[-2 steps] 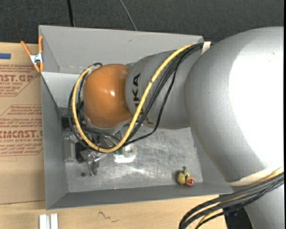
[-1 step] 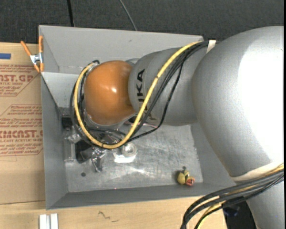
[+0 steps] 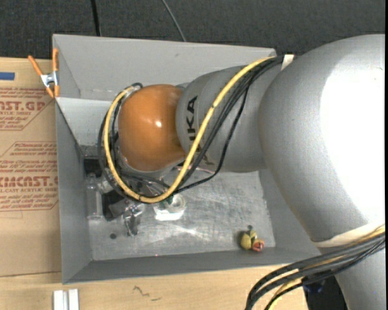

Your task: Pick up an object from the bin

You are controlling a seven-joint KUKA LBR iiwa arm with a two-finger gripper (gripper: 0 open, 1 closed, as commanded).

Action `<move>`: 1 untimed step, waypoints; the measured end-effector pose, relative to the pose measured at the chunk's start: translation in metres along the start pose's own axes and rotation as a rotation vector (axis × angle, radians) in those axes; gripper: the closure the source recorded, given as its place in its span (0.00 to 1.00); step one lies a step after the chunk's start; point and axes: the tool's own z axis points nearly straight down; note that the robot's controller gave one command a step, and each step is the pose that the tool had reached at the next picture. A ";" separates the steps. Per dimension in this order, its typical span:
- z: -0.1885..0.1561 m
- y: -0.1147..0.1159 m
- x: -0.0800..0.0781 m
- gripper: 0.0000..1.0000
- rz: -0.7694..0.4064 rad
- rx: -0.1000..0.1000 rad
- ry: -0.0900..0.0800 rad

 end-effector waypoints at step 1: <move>-0.002 -0.001 0.009 0.00 -0.148 0.002 -0.004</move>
Offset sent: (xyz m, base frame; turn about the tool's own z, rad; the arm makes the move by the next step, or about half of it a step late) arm -0.0042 -0.0895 -0.0214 -0.0324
